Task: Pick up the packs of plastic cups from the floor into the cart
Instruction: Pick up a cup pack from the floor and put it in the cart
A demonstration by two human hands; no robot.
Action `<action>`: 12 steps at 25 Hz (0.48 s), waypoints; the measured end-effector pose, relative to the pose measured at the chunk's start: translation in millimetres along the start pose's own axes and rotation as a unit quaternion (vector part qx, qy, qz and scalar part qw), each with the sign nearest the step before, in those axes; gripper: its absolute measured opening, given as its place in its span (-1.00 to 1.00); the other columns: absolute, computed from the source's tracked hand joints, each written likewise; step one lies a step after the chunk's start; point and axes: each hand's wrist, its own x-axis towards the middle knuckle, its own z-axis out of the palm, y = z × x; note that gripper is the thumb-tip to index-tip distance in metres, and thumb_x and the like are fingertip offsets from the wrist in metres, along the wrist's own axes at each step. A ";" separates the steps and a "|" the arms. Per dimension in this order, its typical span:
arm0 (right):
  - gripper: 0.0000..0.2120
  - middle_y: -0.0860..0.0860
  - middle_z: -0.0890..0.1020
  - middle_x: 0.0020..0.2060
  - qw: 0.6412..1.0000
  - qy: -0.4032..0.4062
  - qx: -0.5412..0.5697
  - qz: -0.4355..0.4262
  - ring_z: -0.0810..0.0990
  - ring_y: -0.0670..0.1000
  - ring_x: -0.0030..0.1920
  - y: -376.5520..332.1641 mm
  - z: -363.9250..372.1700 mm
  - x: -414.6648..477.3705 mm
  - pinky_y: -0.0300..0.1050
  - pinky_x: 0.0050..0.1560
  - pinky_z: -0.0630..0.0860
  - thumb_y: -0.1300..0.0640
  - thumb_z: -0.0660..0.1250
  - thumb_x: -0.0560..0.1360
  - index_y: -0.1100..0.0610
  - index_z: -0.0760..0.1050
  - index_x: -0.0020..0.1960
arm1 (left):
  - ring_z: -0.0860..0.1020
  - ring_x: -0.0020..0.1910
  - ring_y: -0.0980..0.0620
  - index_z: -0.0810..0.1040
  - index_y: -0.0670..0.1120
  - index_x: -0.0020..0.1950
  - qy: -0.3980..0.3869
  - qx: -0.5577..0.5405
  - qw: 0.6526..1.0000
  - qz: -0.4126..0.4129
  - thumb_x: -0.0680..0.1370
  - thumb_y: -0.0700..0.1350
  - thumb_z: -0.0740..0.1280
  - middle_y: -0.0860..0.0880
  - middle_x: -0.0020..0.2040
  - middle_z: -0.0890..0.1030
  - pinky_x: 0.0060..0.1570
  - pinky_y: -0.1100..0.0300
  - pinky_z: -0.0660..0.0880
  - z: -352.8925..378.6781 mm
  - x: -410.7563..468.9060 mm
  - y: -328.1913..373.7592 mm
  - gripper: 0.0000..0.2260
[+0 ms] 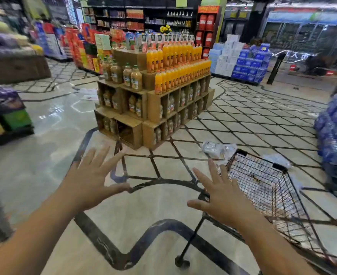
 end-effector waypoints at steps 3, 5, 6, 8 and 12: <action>-0.05 -0.12 -0.64 0.41 1.000 -0.004 -0.005 -0.007 -0.50 0.11 0.53 -39.5 20.3 31.2 0.34 0.56 -0.20 -0.58 0.09 0.39 -0.37 -0.44 0.53 | -0.20 0.64 -0.09 -0.31 0.45 0.50 0.003 -0.021 1.000 -0.012 0.21 0.70 -0.16 0.12 0.61 -0.36 0.58 -0.23 0.03 21.3 8.6 -68.3 -0.09; -0.01 -0.14 -0.66 0.39 1.000 0.007 0.011 0.011 -0.50 0.09 0.52 -57.4 33.0 47.5 0.33 0.57 -0.19 -0.58 0.14 0.39 -0.36 -0.42 0.54 | -0.22 0.64 -0.10 -0.39 0.52 0.42 -0.016 -0.038 0.999 -0.021 0.15 0.74 -0.22 0.12 0.60 -0.38 0.56 -0.26 0.05 33.4 16.4 -110.5 -0.11; 0.01 -0.13 -0.64 0.41 1.000 0.000 0.016 0.018 -0.50 0.09 0.53 -66.3 38.5 53.0 0.33 0.57 -0.18 -0.60 0.13 0.35 -0.36 -0.41 0.55 | -0.23 0.63 -0.11 -0.43 0.54 0.38 -0.024 -0.037 0.999 -0.022 0.13 0.75 -0.25 0.11 0.59 -0.39 0.56 -0.27 0.07 37.4 18.9 -123.8 -0.12; 0.06 -0.10 -0.59 0.47 0.998 -0.028 0.028 0.046 -0.48 0.12 0.55 -82.7 49.7 67.5 0.32 0.57 -0.15 -0.67 0.00 0.23 -0.36 -0.42 0.54 | -0.26 0.63 -0.12 -0.47 0.54 0.35 -0.044 -0.036 0.998 -0.039 0.17 0.74 -0.22 0.09 0.61 -0.38 0.56 -0.26 0.09 34.9 31.3 -148.9 -0.16; 0.07 -0.10 -0.59 0.47 0.992 -0.057 0.059 0.092 -0.52 0.09 0.53 -91.6 53.0 74.7 0.28 0.58 -0.13 -0.71 -0.08 0.16 -0.37 -0.41 0.53 | -0.35 0.61 -0.12 -0.52 0.52 0.34 -0.094 -0.045 0.994 -0.015 0.19 0.71 -0.23 0.14 0.53 -0.51 0.58 -0.21 -0.01 21.8 66.3 -159.8 -0.16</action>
